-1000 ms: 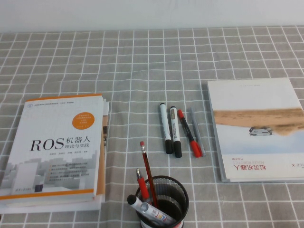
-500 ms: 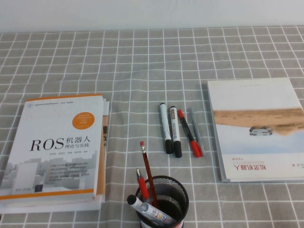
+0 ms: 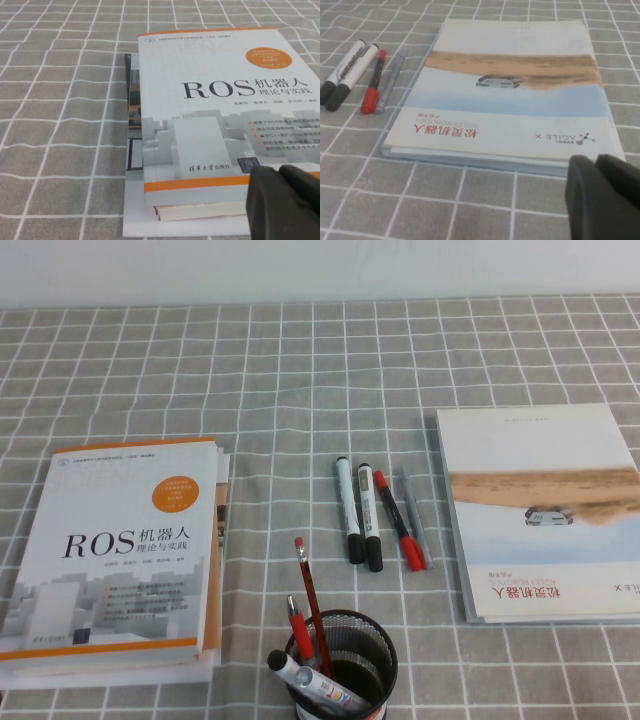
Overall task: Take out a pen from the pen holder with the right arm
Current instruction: 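Take a marker out of the pen holder and lay it on the table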
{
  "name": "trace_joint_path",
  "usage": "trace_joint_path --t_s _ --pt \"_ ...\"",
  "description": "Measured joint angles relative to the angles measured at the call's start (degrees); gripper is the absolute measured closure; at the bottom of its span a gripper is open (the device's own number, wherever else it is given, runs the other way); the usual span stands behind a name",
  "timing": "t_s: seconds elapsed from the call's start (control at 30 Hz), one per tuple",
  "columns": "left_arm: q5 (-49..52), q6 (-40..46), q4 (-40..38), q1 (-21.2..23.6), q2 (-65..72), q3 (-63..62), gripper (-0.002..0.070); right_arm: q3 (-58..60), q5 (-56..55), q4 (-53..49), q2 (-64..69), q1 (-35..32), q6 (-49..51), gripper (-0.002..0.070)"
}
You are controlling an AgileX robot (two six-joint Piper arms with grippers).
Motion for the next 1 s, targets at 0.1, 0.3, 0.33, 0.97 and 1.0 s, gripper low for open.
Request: trace_joint_path --t_s 0.1,0.3,0.33,0.97,1.0 --pt "0.0 0.0 0.0 0.0 0.0 0.0 0.0678 0.0 0.0 0.5 0.0 0.0 0.0 0.0688" --pt "0.0 0.0 0.0 0.0 0.0 0.0 0.0678 0.0 0.0 1.3 0.0 0.0 0.0 0.0688" --pt "0.0 0.0 0.0 0.0 0.0 0.0 0.0678 0.0 0.0 1.5 0.0 0.0 0.0 0.0688" --pt "0.0 0.0 0.0 0.0 0.0 0.0 0.0678 0.0 0.0 7.3 0.0 0.0 -0.1 0.0688" --pt "0.0 0.0 0.0 0.0 0.0 0.0 0.0678 0.0 0.0 7.8 0.0 0.0 -0.1 0.0688"
